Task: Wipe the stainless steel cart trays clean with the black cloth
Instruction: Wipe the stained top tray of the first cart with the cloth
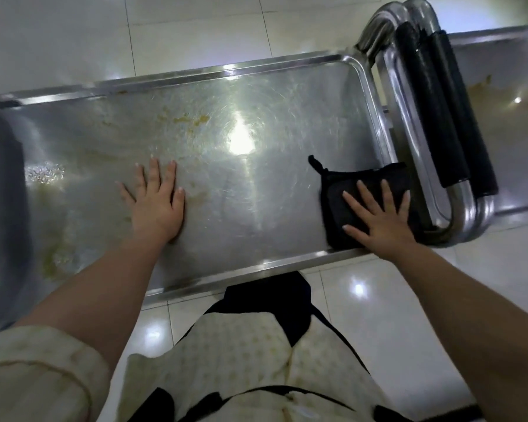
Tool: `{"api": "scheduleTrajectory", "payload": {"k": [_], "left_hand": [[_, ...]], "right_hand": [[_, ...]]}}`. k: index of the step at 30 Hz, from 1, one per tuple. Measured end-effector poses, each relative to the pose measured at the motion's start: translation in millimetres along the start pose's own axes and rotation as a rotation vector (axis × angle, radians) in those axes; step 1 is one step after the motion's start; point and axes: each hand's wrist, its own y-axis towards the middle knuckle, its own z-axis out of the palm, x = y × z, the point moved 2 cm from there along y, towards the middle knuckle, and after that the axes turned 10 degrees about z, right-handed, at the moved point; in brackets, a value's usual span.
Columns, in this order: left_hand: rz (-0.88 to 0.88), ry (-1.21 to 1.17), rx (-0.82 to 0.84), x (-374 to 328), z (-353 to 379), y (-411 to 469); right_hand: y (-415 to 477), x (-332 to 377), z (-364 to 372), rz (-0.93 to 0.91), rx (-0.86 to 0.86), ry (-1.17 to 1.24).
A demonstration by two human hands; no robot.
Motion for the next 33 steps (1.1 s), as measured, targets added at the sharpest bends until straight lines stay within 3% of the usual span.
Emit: {"api": "scheduleTrajectory", "payload": {"k": [3,9,12,16,22,25,33], "left_hand": [[-0.009,0.027,0.024,-0.2,-0.8,-0.5],[0.023,-0.034,0.044,3.3,-13.6,-5.0],[0.029,-0.051,0.012,17.0,-16.7,-12.0],[-0.047,-0.032,-0.009,48.5,-23.3,-13.1],[-0.067,0.024,0.001,80.0,-34.7,13.2],[-0.047,0.023,0.006,86.2,-33.2,22.5],[-0.003,0.011,-0.1,94.4,-22.8,21.5]], "right_hand": [[-8.9,31.4,5.9,-0.028,0.002,0.004],[-48.4,198.7,0.6,-0.395,-0.087,0.036],[-65.2,266.9,-5.1,-0.49,-0.033,0.021],[-62.2,276.9,-12.4,-0.522,-0.017,-0.01],[-53.0,251.6,-1.5,-0.646,-0.151,-0.025],[-31.4,259.1,-8.6,-0.628,-0.16,-0.022],[125.6,330.8,-94.6,-0.276,-0.154,0.027]]}}
